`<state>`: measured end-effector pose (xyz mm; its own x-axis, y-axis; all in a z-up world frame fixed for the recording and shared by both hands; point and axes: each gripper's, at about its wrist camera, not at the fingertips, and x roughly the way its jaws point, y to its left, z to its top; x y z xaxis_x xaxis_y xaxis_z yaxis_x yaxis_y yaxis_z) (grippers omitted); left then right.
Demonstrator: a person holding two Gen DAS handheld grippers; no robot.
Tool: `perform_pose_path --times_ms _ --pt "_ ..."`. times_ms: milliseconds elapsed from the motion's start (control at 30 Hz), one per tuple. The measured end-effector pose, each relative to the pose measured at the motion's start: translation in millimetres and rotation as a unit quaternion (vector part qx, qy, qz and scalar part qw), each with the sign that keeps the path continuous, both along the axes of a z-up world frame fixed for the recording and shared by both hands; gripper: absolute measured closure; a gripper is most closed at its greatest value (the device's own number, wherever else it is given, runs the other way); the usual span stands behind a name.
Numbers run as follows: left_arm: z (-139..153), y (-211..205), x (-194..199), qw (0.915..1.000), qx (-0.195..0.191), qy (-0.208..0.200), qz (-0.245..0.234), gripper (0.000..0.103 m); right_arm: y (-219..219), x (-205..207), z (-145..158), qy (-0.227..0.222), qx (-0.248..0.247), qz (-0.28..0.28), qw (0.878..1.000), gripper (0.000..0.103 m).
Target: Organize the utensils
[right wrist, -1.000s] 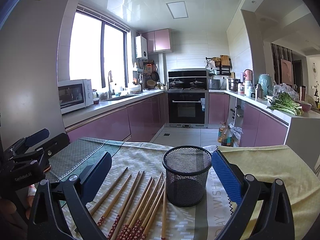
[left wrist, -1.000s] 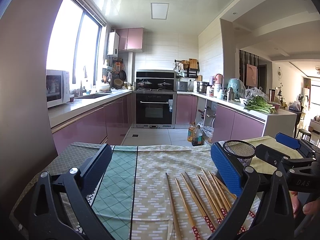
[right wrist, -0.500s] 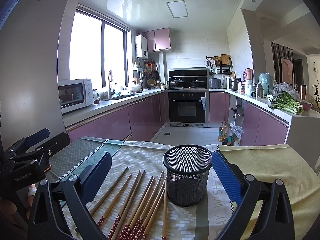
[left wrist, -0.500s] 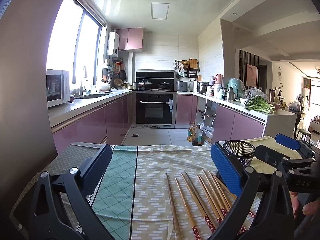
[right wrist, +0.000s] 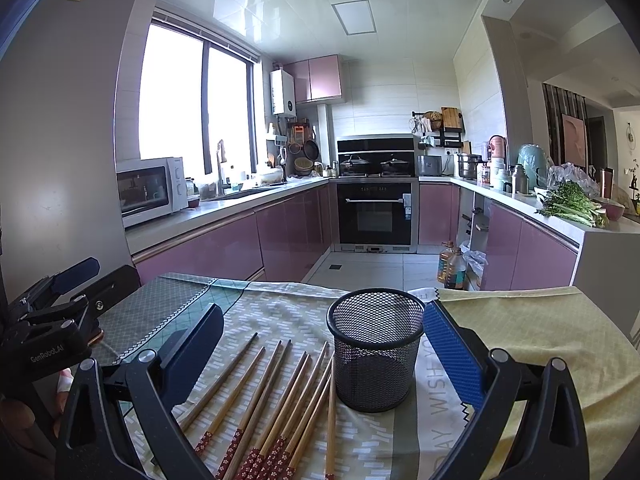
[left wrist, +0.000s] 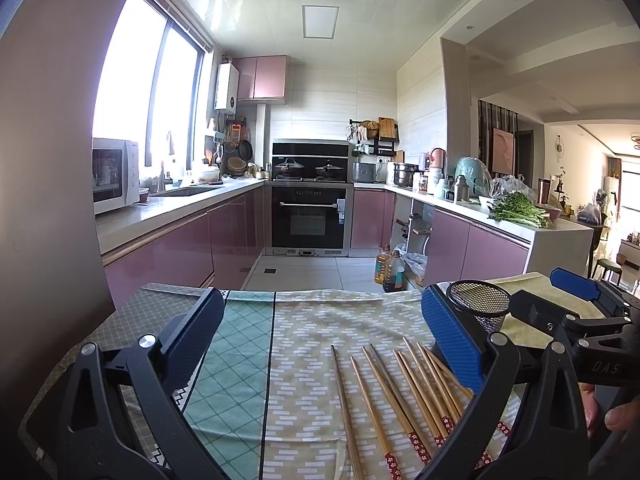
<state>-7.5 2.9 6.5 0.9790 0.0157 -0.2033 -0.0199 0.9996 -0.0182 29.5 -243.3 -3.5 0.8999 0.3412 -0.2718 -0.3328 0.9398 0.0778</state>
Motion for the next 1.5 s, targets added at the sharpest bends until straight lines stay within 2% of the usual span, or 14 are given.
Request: perform_pose_path --times_ms 600,833,933,1033,1133,1200,1267,1367,1433,1500 --pt "-2.8 -1.7 4.0 0.9999 0.001 0.01 -0.004 0.006 -0.9 -1.2 -3.1 0.008 0.008 0.005 1.0 0.006" --pt "-16.6 0.2 20.4 0.9982 0.024 0.054 -0.012 0.006 -8.0 6.3 -15.5 0.054 -0.01 0.012 0.998 0.006" --pt "-26.5 1.7 31.8 0.9954 0.029 0.086 -0.029 0.006 -8.9 13.3 -29.3 0.095 -0.022 0.024 0.995 0.007" --pt "-40.1 2.1 47.8 0.9891 0.035 0.135 -0.048 0.006 -9.3 26.5 -46.8 0.147 -0.042 0.028 0.988 0.018" --pt "-56.1 2.5 63.6 0.9817 0.035 0.177 -0.063 0.007 -6.0 39.0 -63.9 0.198 -0.057 0.033 0.978 0.034" --pt "-66.1 2.5 72.2 0.9764 0.038 0.201 -0.071 0.016 -4.8 46.7 -72.2 0.224 -0.064 0.038 0.972 0.043" --pt "-75.8 2.1 80.0 0.9709 0.041 0.223 -0.078 0.02 -3.5 53.9 -78.2 0.251 -0.063 0.046 0.965 0.051" --pt "-89.3 0.9 91.6 0.9632 0.044 0.249 -0.092 0.031 0.7 57.3 -78.9 0.262 -0.076 0.047 0.961 0.056" --pt "-95.6 -2.0 97.9 0.9581 0.046 0.265 -0.099 0.032 3.3 60.0 -79.9 0.268 -0.085 0.048 0.958 0.061" --pt "-102.4 -4.3 105.0 0.952 0.049 0.284 -0.102 0.039 4.3 63.3 -82.0 0.277 -0.09 0.05 0.955 0.068"
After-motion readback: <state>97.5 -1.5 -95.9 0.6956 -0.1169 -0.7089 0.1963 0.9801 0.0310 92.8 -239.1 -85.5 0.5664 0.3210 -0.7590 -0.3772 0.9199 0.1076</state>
